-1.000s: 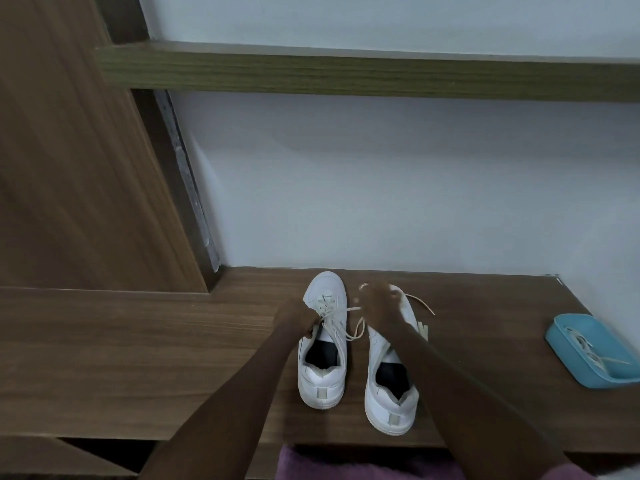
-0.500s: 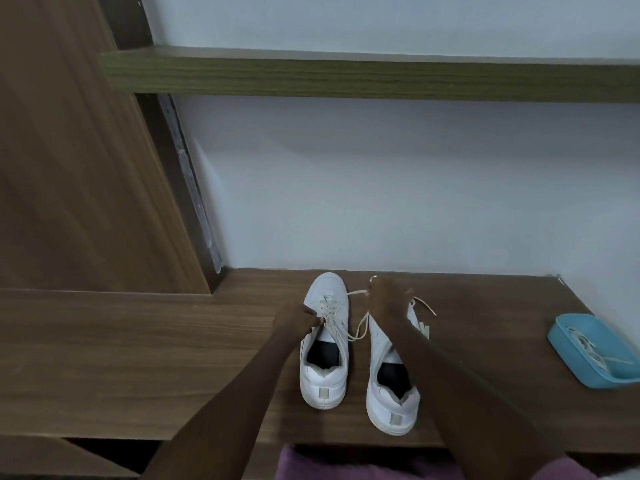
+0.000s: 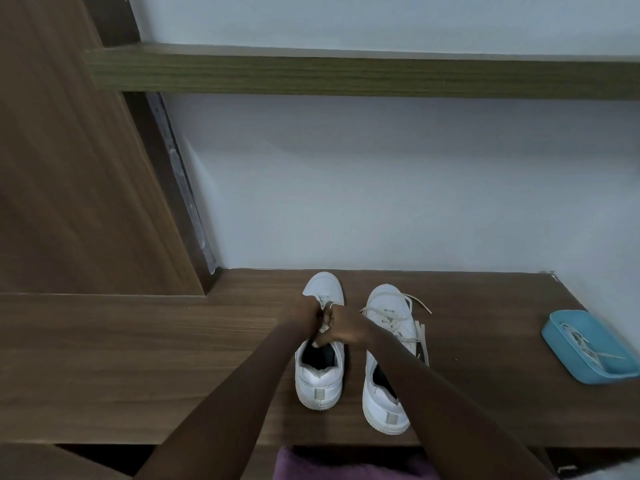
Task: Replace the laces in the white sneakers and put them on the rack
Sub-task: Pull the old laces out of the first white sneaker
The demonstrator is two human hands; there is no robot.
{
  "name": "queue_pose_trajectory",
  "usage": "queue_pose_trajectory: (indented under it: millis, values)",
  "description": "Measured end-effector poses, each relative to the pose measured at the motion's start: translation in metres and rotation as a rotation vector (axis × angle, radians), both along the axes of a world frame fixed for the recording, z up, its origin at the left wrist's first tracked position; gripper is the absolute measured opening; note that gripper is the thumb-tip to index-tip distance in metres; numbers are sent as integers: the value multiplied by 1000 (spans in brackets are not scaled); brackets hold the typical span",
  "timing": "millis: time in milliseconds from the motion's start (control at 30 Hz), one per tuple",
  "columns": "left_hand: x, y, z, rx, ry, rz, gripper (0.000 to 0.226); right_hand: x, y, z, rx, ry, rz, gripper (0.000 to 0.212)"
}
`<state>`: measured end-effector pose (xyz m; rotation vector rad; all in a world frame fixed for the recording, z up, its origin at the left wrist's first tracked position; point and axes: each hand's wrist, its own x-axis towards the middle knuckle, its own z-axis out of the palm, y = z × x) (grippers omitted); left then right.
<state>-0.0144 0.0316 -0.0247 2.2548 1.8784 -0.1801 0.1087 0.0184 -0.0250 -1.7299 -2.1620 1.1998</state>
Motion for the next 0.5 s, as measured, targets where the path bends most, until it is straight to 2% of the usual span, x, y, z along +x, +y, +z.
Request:
queue_pose_trajectory:
  millis: [67,167,267,367,500]
  values:
    - [0,-1,-2,46,16,-20,26,1,-5,-2,118,-92,76,42]
    - [1,-3,-5,79,-40,-12,27,3,-10,-6,309,-211,99,30]
    - [0,-9,-8,97,-175,67,24,9,-13,-11,338,-224,44,26]
    - [-2,-12,-10,95,-338,225,23,12,-12,-18,327,-194,-7,31]
    - [-3,-13,-9,30,-567,446,23,11,-9,-17,286,-170,-3,18]
